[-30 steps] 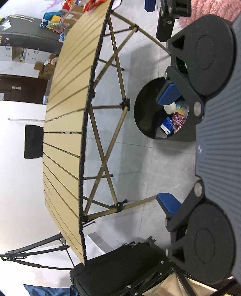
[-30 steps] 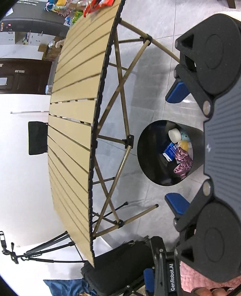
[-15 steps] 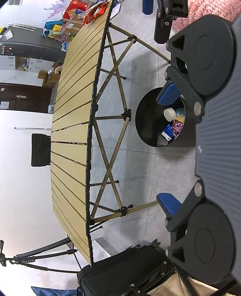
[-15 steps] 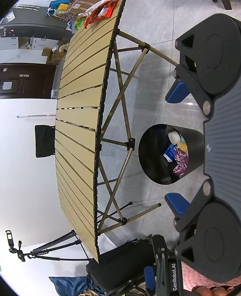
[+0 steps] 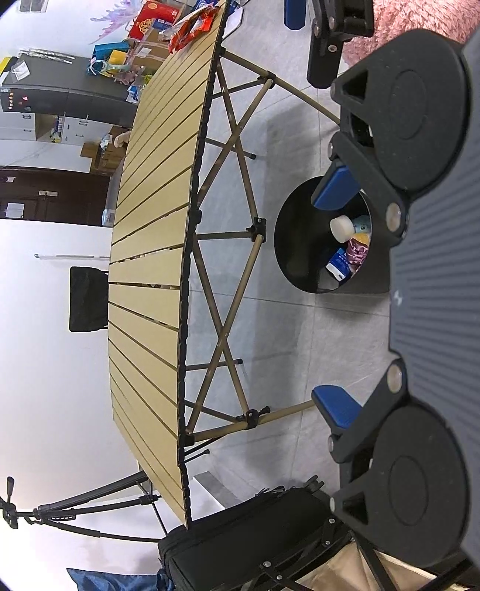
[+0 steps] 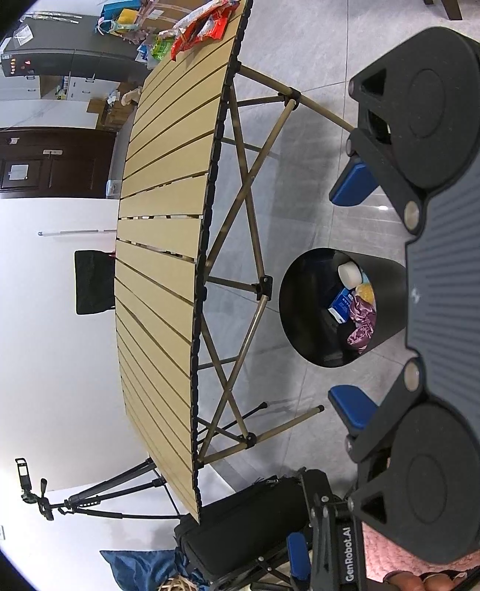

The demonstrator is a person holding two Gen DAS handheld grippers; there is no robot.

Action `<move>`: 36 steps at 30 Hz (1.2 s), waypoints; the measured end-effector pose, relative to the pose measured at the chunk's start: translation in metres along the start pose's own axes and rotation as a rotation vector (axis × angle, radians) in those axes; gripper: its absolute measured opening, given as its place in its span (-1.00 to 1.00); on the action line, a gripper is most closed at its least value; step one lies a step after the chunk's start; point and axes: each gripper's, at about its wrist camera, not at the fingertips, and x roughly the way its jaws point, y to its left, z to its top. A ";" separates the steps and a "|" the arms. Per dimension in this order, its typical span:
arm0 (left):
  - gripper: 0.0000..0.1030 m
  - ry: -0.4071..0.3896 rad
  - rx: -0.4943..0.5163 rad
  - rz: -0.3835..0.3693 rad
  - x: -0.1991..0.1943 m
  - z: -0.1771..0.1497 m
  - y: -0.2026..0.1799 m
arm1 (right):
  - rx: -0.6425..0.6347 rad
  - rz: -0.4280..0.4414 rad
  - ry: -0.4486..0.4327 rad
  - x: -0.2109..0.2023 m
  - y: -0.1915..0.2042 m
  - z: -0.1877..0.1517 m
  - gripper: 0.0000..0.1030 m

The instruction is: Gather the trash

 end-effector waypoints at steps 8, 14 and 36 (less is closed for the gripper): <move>1.00 -0.015 0.008 -0.003 -0.004 0.000 -0.001 | -0.001 -0.001 -0.006 -0.003 0.001 -0.001 1.00; 1.00 -0.020 0.011 -0.003 -0.005 0.000 -0.001 | -0.003 -0.001 -0.010 -0.004 0.000 0.000 1.00; 1.00 -0.022 0.013 -0.005 -0.007 0.002 0.000 | -0.007 -0.008 -0.015 -0.005 -0.001 0.001 1.00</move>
